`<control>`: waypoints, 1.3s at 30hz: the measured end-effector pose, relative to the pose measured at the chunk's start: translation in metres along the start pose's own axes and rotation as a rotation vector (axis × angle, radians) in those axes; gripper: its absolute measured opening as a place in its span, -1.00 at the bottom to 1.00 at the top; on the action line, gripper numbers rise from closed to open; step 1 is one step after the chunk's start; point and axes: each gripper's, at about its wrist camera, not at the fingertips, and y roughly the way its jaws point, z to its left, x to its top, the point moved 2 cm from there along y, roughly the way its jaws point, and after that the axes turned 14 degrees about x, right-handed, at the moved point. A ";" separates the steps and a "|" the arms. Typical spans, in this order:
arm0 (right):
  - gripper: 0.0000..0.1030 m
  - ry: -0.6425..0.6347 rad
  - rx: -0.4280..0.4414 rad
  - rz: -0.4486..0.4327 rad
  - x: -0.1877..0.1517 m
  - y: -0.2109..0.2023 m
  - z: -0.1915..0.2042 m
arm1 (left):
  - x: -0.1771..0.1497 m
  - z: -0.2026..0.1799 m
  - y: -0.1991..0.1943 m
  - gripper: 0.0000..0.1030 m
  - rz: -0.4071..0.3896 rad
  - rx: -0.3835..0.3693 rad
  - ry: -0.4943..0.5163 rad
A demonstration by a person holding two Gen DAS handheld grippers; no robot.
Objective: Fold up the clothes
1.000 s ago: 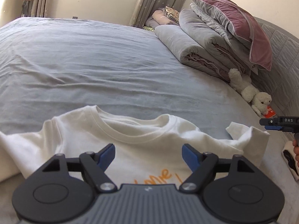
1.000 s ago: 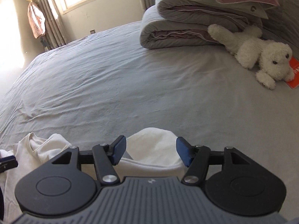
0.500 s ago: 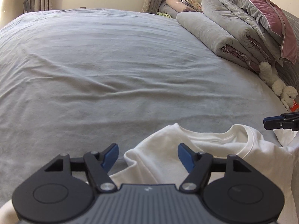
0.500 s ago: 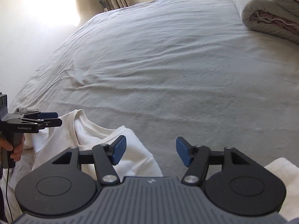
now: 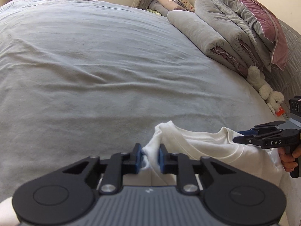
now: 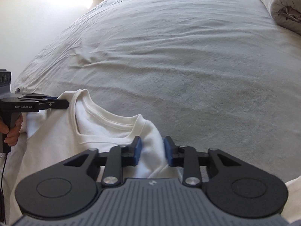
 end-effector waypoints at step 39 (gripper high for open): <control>-0.06 -0.010 -0.564 -0.013 -0.031 -0.114 -0.073 | -0.009 -0.149 -0.033 0.50 -0.140 -0.084 0.048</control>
